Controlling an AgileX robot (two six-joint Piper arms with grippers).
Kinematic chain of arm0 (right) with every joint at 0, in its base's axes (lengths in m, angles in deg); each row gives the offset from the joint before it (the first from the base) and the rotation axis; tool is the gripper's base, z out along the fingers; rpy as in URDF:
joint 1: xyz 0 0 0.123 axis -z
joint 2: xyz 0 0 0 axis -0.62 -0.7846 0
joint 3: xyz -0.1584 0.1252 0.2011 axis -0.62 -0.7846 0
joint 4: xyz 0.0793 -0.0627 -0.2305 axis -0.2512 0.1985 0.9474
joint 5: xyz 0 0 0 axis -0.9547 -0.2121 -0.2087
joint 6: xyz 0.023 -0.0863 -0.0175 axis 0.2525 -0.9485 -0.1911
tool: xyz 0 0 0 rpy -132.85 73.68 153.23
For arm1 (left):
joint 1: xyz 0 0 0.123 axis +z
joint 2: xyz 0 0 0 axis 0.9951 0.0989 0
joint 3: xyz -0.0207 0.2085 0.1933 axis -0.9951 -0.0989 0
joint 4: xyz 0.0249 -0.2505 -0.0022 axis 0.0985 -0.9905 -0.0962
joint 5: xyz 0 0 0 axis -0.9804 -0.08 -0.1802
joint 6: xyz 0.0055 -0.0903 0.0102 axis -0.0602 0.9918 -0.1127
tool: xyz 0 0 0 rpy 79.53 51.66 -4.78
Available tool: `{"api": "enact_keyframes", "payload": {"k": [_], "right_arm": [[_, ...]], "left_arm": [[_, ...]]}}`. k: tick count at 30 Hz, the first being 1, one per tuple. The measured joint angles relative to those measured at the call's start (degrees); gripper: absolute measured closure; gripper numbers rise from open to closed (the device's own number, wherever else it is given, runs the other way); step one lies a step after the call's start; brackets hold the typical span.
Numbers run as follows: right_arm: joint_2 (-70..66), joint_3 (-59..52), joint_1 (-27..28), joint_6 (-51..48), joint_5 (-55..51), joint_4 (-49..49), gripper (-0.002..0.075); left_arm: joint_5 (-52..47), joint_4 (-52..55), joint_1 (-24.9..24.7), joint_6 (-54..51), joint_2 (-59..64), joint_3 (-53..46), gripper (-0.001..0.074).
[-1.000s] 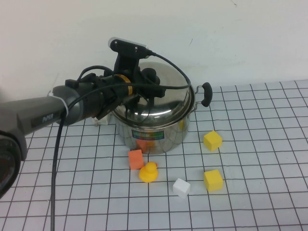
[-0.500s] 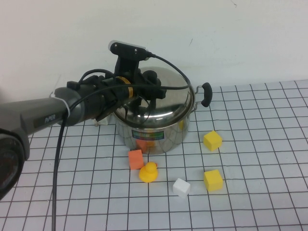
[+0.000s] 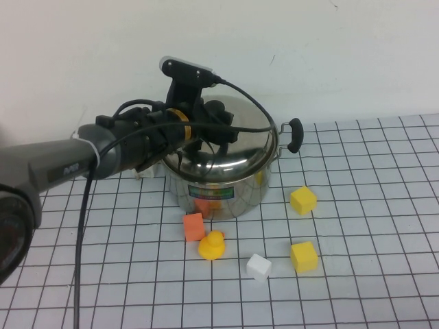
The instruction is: Cover the pot
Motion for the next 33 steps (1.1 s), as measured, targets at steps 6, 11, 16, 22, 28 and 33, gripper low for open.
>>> {"api": "enact_keyframes", "payload": {"k": [6, 11, 16, 22, 28, 33], "right_arm": [[0.00, 0.00, 0.00, 0.00, 0.00, 0.00, 0.0717], [0.00, 0.00, 0.00, 0.00, 0.00, 0.00, 0.0717], [0.00, 0.00, 0.00, 0.00, 0.00, 0.00, 0.0717], [0.00, 0.00, 0.00, 0.00, 0.00, 0.00, 0.0717], [0.00, 0.00, 0.00, 0.00, 0.00, 0.00, 0.0717], [0.00, 0.00, 0.00, 0.00, 0.00, 0.09, 0.0717]], "left_arm": [[-1.30, 0.13, 0.00, 0.00, -5.39, 0.00, 0.0265], [-7.12, 0.13, 0.00, 0.12, -12.92, 0.00, 0.0438], [-16.89, 0.13, 0.00, 0.46, -21.73, 0.00, 0.0685], [-23.34, -0.27, 0.00, 2.78, -34.70, -2.16, 0.0730], [-24.13, -0.27, 0.00, 4.03, -49.84, -14.39, 0.0734], [-24.74, -0.40, 0.00, 5.10, -62.13, -27.49, 0.0735]]}}
